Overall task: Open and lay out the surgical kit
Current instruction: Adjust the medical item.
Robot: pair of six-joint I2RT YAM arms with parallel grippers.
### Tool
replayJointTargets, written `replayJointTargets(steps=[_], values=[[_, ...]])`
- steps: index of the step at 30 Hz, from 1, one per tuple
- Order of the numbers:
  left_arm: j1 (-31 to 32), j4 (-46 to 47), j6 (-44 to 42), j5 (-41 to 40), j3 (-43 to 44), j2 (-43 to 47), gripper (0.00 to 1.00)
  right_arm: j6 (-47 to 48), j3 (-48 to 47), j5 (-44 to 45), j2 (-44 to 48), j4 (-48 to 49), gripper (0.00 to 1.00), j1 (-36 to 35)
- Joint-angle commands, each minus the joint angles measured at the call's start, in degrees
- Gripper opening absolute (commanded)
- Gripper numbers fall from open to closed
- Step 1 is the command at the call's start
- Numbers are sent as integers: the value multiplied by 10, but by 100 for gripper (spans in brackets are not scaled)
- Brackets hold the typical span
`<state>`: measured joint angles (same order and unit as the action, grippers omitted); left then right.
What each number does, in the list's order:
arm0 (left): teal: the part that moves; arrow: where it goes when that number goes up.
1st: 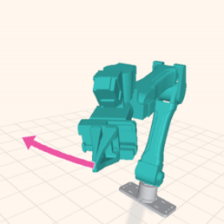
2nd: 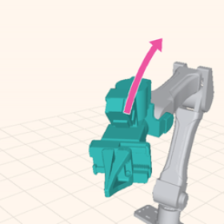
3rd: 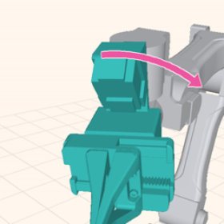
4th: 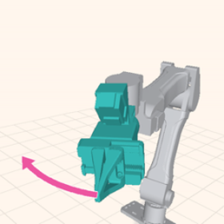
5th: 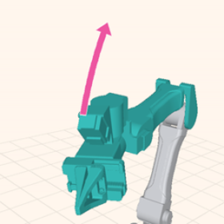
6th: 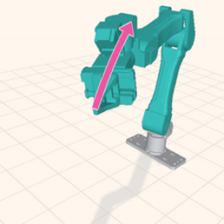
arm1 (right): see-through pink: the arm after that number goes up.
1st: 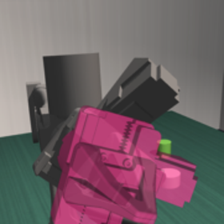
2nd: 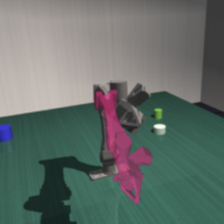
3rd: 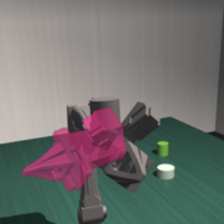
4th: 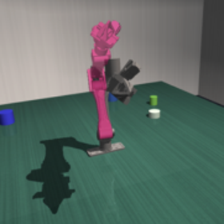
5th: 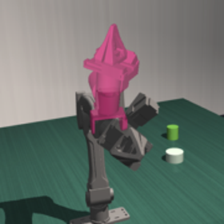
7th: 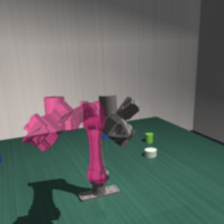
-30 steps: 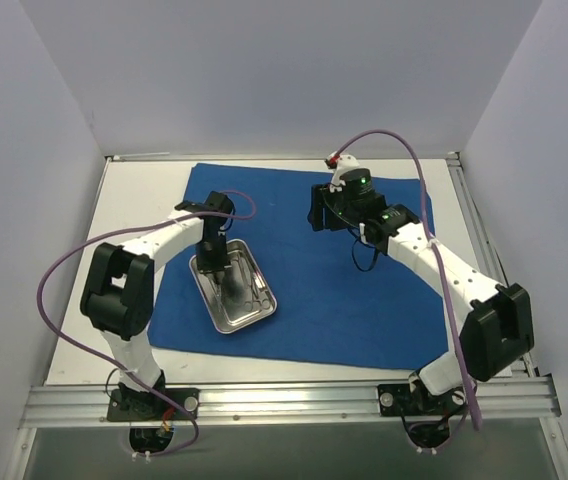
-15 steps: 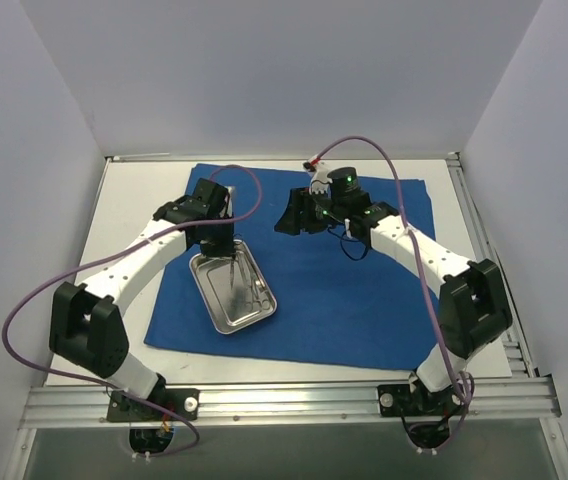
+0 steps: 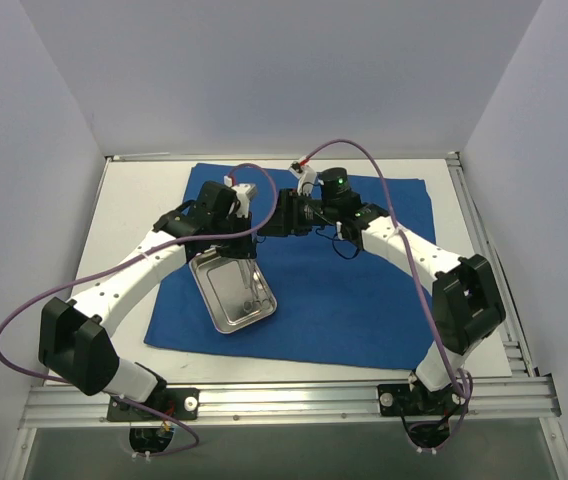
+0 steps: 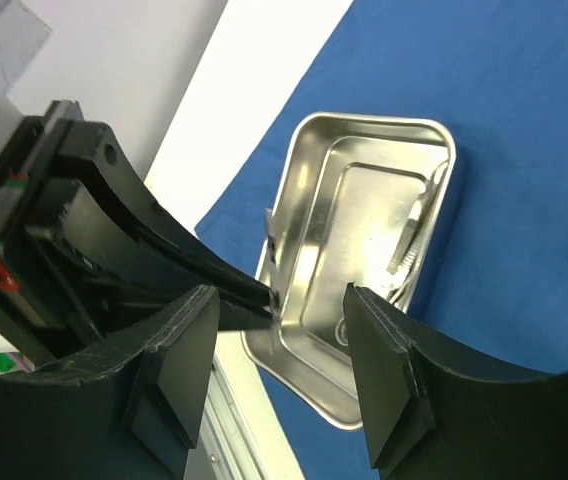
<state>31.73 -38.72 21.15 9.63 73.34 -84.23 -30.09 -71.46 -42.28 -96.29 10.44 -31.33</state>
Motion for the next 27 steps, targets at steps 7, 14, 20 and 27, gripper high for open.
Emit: replayJointTargets(steps=[7,14,20,27], values=[[21,38,-7,16,5,18,2,-17,-14,-6,-14,28,42,-25],[23,42,-11,21,3,39,2,-19,-10,-4,-27,35,26,-29],[24,54,-18,29,0,52,2,-30,-4,-19,-28,58,0,-30],[17,74,-19,40,-28,79,53,-58,31,-23,14,121,0,-2]])
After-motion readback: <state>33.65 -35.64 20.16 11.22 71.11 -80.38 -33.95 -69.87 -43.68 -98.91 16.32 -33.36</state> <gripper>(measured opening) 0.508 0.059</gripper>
